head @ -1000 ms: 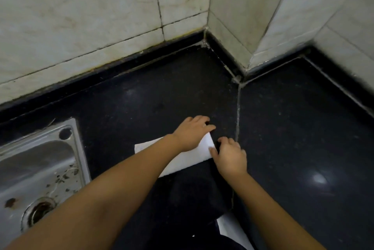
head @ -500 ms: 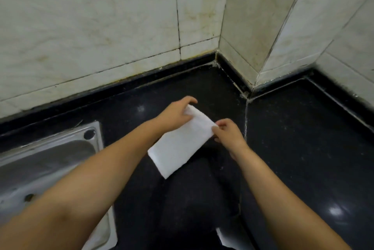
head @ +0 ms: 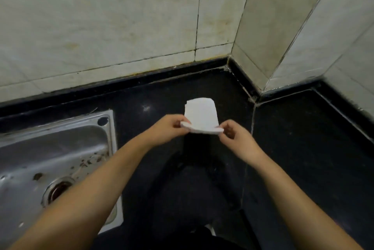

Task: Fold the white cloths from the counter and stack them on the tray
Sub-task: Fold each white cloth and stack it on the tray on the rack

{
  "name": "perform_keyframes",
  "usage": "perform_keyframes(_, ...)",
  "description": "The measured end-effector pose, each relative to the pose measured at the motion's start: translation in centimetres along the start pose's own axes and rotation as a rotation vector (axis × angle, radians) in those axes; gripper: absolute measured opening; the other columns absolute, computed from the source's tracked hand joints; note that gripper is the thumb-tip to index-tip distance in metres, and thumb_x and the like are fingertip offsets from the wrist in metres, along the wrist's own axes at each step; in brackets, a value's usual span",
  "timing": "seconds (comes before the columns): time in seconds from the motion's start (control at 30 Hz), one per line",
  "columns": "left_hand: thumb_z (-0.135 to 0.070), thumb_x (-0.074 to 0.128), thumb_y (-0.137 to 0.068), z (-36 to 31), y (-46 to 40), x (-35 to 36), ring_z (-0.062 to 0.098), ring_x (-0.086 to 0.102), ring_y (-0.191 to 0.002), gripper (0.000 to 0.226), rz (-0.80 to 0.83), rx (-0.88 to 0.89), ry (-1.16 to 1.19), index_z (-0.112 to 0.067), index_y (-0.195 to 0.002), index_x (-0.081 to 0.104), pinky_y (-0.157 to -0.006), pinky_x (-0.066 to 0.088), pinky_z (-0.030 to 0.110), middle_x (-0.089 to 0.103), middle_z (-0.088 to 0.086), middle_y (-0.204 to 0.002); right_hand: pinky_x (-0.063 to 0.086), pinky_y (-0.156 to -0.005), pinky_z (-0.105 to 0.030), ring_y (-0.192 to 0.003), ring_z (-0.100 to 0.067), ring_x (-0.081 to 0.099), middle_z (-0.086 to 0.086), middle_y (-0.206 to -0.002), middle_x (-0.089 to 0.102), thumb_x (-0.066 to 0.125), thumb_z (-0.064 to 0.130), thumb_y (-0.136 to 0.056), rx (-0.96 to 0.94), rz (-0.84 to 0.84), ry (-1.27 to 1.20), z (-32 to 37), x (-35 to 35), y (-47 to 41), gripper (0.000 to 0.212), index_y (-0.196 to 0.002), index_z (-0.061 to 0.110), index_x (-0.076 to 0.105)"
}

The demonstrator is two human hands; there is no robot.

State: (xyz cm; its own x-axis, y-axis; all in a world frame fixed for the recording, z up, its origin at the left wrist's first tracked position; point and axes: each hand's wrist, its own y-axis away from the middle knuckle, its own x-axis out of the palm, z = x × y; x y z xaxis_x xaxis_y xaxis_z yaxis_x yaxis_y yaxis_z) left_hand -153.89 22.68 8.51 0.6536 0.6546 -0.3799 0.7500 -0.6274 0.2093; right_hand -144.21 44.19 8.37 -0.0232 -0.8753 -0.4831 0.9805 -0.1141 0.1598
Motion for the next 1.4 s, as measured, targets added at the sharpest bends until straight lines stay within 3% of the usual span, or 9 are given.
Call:
perform_keyframes(0.17, -0.015, 0.066, -0.085, 6.8, 3.8, 5.6, 0.008, 0.059, -0.080, 0.012, 0.312, -0.219, -0.071, -0.028, -0.085, 0.067, -0.079, 0.048, 0.028, 0.065, -0.003, -0.085, 0.040, -0.064, -0.011, -0.065, 0.003, 0.050, 0.012, -0.073, 0.056, 0.058, 0.007, -0.087, 0.172, 0.353, 0.087, -5.6, 2.8, 4.8, 0.010, -0.085, 0.017, 0.058)
perform_keyframes(0.27, -0.020, 0.064, -0.084, 7.7, 4.5, 6.1, 0.009, 0.054, -0.076, 0.006, 0.374, -0.279, -0.048, -0.025, -0.085, 0.067, -0.073, 0.042, 0.028, 0.061, -0.001, -0.080, 0.039, -0.061, -0.008, -0.061, 0.008, 0.049, 0.011, -0.074, 0.056, 0.058, 0.008, -0.088, 0.209, 0.420, 0.087, -6.0, 2.5, 4.6, 0.005, -0.087, 0.013, 0.058)
perform_keyframes(0.4, -0.018, 0.062, -0.090, 6.5, 2.0, 4.7, 0.006, 0.054, -0.072, 0.006, 0.189, -0.300, -0.026, -0.013, -0.087, 0.065, -0.070, 0.043, 0.021, 0.059, -0.004, -0.078, 0.043, -0.070, -0.015, -0.076, -0.001, 0.056, 0.009, -0.081, 0.061, 0.059, 0.011, -0.089, 0.215, 0.306, 0.025, -5.5, 1.7, 1.0, 0.007, -0.084, 0.017, 0.060)
perform_keyframes(0.63, -0.021, 0.053, -0.092, 5.9, -3.7, 4.1, 0.014, 0.055, -0.079, 0.016, -0.061, -0.297, -0.306, -0.007, -0.093, 0.061, -0.064, 0.042, 0.024, 0.058, 0.001, -0.086, 0.038, -0.060, -0.017, -0.075, -0.010, 0.050, 0.003, -0.081, 0.054, 0.054, 0.017, -0.091, 0.362, 0.052, 0.113, -5.8, 3.7, -5.2, 0.003, -0.091, 0.016, 0.057)
perform_keyframes(0.73, -0.023, 0.051, -0.093, 6.5, -4.8, 4.8, 0.023, 0.054, -0.099, 0.016, -0.051, -0.306, -0.508, -0.012, -0.102, 0.059, -0.083, 0.046, 0.034, 0.055, 0.007, -0.107, 0.046, -0.068, -0.027, -0.079, -0.016, 0.054, 0.002, -0.082, 0.056, 0.051, 0.017, -0.092, 0.407, 0.025, 0.208, -6.1, 4.6, -5.9, 0.007, -0.093, 0.013, 0.057)
perform_keyframes(0.87, -0.024, 0.050, -0.092, 6.9, -4.9, 5.5, 0.021, 0.046, -0.111, 0.026, -0.064, -0.228, -0.749, -0.018, -0.117, 0.050, -0.090, 0.036, 0.033, 0.048, 0.003, -0.118, 0.047, -0.069, -0.032, -0.084, -0.020, 0.056, -0.004, -0.098, 0.058, 0.049, 0.022, -0.094, 0.372, 0.002, 0.398, -6.2, 5.1, -5.6, 0.012, -0.101, 0.014, 0.053)
perform_keyframes(1.07, -0.026, 0.052, -0.092, 4.9, -7.3, 6.2, 0.022, 0.041, -0.128, 0.052, 0.195, -0.098, -0.833, -0.021, -0.141, 0.034, -0.107, 0.032, 0.040, 0.044, 0.004, -0.137, 0.049, -0.072, -0.030, -0.094, -0.018, 0.059, -0.004, -0.113, 0.059, 0.052, 0.033, -0.094, 0.435, -0.006, 0.401, -6.0, 4.3, -3.5, 0.033, -0.122, 0.015, 0.050)
perform_keyframes(1.27, -0.021, 0.051, -0.092, 3.8, -7.2, 7.7, 0.026, 0.054, -0.106, 0.029, 0.257, -0.233, -0.895, -0.012, -0.119, 0.047, -0.094, 0.038, 0.039, 0.057, 0.008, -0.115, 0.049, -0.076, -0.031, -0.099, -0.019, 0.058, -0.006, -0.119, 0.055, 0.050, 0.039, -0.094, 0.482, 0.067, 0.409, -6.5, 5.1, 0.3, 0.040, -0.125, 0.014, 0.049)
perform_keyframes(1.4, -0.024, 0.054, -0.088, 4.9, -4.4, 6.9, 0.019, 0.054, -0.084, 0.017, 0.229, -0.371, -0.583, -0.016, -0.076, 0.045, -0.065, 0.039, 0.025, 0.053, 0.000, -0.087, 0.048, -0.083, -0.033, -0.107, -0.022, 0.056, -0.008, -0.128, 0.047, 0.050, 0.038, -0.094, 0.495, 0.013, 0.342, -6.2, 5.8, 1.5, 0.046, -0.132, 0.012, 0.046)
